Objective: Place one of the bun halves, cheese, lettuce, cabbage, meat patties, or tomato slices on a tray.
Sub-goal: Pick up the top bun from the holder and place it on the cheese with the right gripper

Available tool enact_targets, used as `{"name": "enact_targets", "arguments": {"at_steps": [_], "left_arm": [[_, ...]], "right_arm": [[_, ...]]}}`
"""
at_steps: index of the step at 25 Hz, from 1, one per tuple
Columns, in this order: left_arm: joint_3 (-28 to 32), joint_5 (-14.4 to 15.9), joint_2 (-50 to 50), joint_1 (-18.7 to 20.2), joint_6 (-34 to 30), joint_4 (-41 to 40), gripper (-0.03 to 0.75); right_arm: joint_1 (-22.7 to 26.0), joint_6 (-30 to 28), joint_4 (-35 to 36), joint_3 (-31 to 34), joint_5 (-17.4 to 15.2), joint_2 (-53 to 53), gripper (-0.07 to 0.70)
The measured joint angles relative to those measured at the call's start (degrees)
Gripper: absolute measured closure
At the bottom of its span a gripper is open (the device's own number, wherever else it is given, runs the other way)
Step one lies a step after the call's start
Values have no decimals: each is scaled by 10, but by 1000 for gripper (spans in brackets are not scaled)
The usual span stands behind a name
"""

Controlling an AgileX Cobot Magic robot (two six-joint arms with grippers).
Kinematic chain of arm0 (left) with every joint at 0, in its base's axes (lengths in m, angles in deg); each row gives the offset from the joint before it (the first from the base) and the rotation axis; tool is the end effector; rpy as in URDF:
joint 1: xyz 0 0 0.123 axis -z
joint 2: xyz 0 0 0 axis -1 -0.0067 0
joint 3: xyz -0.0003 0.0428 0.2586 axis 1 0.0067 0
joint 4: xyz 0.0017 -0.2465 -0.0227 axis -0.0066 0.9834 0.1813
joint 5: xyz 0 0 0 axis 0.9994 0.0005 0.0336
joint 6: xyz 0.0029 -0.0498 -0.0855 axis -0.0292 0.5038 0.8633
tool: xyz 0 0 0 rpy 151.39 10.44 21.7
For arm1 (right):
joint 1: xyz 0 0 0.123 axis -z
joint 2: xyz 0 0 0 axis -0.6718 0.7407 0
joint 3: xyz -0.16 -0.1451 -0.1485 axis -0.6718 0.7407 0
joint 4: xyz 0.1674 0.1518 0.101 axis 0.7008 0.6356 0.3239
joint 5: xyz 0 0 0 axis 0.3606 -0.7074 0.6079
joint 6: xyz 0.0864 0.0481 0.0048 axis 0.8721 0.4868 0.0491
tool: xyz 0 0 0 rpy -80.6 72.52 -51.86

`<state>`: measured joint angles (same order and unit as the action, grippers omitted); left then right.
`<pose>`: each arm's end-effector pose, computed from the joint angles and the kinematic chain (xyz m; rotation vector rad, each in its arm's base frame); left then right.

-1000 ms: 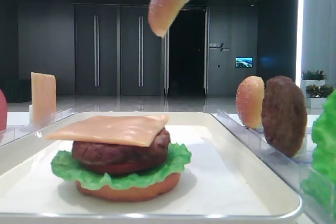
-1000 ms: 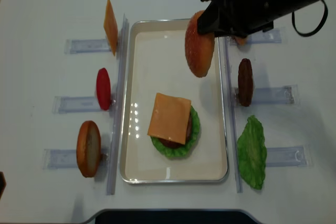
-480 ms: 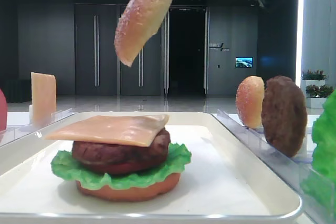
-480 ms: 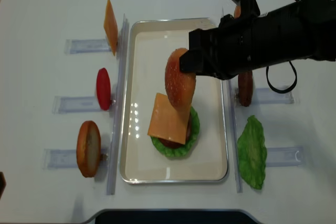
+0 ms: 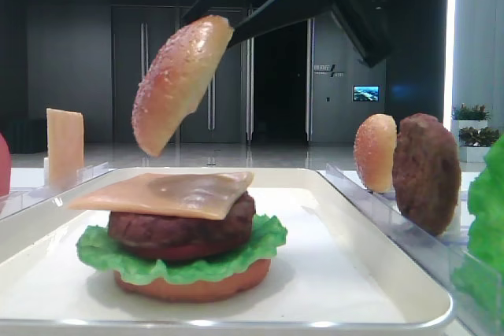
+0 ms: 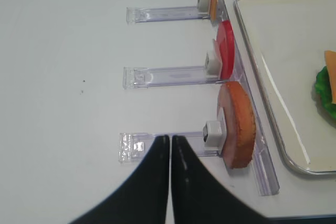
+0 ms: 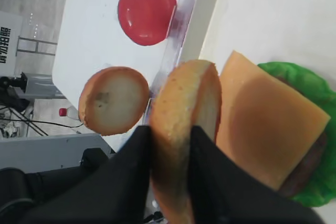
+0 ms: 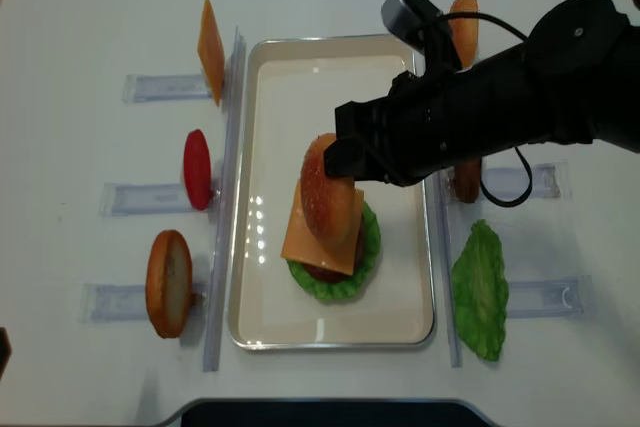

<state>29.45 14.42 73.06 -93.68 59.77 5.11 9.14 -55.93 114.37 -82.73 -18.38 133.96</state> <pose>0.0197 -0.0035 0.2607 0.0280 2.1027 0.0323 0.2349 0.2245 0.2133 -0.3232 2.5300 1.2947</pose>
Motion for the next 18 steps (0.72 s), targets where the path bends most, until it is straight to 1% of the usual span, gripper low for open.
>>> {"name": "enact_targets", "arguments": {"at_steps": [3, 7, 18], "left_arm": [[0, 0, 0, 0, 0, 0, 715], [0, 0, 0, 0, 0, 0, 715], [0, 0, 0, 0, 0, 0, 715]], "right_arm": [[0, -18, 22, 0, 1, 11, 444], [0, -24, 42, 0, -1, 23, 446], [-5, -27, 55, 0, -21, 40, 452]]}}
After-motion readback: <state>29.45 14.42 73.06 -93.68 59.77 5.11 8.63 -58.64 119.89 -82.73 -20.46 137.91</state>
